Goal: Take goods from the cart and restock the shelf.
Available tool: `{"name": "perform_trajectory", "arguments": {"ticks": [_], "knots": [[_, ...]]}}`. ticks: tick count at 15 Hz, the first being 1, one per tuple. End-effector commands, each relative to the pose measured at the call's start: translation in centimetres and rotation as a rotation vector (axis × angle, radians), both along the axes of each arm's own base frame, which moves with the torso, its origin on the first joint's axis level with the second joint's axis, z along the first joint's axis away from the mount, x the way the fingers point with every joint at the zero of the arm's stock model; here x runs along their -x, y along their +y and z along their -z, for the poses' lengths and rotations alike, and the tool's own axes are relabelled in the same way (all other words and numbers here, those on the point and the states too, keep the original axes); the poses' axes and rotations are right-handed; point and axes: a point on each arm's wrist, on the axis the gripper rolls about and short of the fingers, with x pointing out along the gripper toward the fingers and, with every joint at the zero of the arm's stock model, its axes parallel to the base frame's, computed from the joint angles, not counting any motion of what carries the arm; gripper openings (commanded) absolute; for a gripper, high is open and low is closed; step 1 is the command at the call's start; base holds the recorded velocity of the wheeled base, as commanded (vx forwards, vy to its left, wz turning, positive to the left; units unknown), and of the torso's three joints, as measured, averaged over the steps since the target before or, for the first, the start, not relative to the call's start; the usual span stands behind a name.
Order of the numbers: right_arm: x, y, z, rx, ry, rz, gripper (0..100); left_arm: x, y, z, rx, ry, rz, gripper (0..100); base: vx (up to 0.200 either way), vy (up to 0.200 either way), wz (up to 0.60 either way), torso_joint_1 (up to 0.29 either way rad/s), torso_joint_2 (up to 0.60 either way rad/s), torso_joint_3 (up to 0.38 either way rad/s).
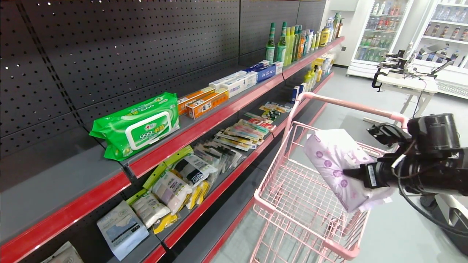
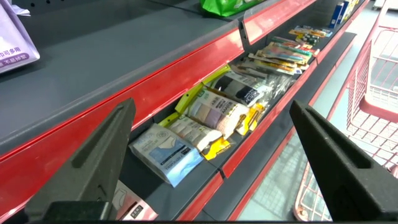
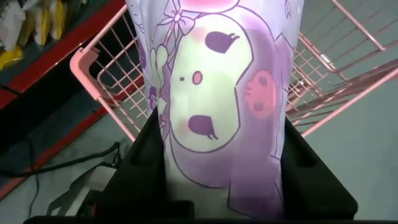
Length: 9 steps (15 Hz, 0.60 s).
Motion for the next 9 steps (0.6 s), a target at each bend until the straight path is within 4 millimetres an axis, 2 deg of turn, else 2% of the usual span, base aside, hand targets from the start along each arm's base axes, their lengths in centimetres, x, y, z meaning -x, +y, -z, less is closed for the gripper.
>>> {"name": "perform_trajectory", "arguments": {"ticks": [1,3,7,9], "knots": [[5.5,-0.7,-2.3,0.03,-0.121,-0.016,0,0.0,0.0,0.0,0.0,-0.001,-0.001,100,0.0,0.0,0.0,0.0,0.0,0.0],[6.4,-1.3,-2.6,0.04,-0.146,0.005,0,0.0,0.0,0.0,0.0,0.001,-0.001,100,0.0,0.0,0.0,0.0,0.0,0.0],[9.6,-2.0,-3.2,0.088,-0.223,-0.001,0,0.0,0.0,0.0,-0.002,0.001,-0.001,100,0.0,0.0,0.0,0.0,0.0,0.0],[11.1,-2.0,-3.1,0.104,-0.254,-0.016,0,0.0,0.0,0.0,-0.002,-0.001,-0.001,100,0.0,0.0,0.0,0.105,-0.23,-0.139]]}}
